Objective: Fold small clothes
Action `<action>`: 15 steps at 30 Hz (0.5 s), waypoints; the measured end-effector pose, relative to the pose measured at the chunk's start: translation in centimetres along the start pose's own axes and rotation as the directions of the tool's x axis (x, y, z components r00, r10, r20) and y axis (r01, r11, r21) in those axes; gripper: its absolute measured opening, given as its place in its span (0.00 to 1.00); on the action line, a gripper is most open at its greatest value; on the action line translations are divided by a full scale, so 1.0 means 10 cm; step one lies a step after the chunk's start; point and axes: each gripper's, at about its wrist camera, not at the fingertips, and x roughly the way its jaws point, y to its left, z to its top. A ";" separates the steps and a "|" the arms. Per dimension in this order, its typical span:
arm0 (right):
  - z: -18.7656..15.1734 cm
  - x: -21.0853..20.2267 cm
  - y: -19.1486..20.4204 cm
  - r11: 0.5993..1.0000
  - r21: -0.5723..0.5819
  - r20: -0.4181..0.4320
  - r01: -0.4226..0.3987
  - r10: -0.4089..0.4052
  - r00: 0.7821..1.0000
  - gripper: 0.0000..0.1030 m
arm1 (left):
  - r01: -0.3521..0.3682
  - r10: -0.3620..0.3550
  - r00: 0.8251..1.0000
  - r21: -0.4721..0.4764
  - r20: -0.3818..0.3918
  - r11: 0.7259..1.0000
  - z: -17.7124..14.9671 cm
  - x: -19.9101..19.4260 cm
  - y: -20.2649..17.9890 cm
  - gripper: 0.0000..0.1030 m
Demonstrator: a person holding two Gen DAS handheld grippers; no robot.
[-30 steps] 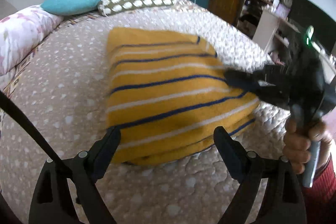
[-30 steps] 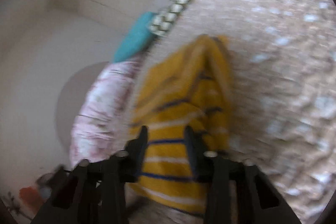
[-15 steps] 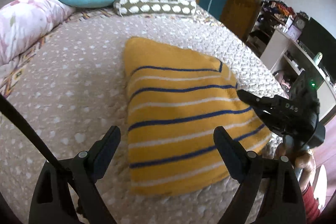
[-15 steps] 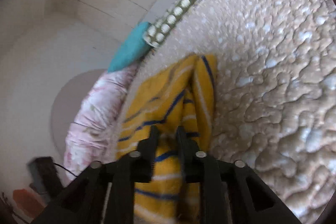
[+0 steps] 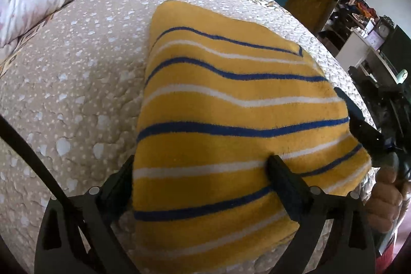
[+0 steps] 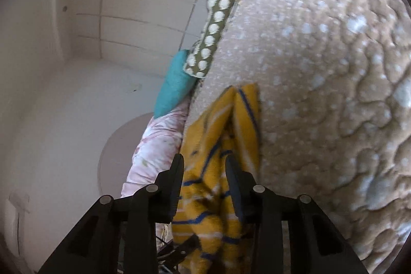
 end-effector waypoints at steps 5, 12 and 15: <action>-0.06 0.15 0.02 0.996 -0.027 -0.045 0.089 -0.090 0.995 0.37 | -0.009 0.009 1.000 0.012 0.004 1.000 -0.03 -0.01 -0.01 0.95; -0.13 0.24 0.17 0.993 -0.111 -0.081 0.031 -0.040 0.996 0.11 | -0.024 0.024 1.000 0.020 0.002 1.000 -0.09 -0.06 -0.03 0.92; -0.08 0.10 0.19 0.995 -0.100 -0.031 0.030 -0.033 0.999 0.06 | -0.033 0.033 0.999 0.016 0.006 0.999 -0.09 -0.05 -0.03 0.92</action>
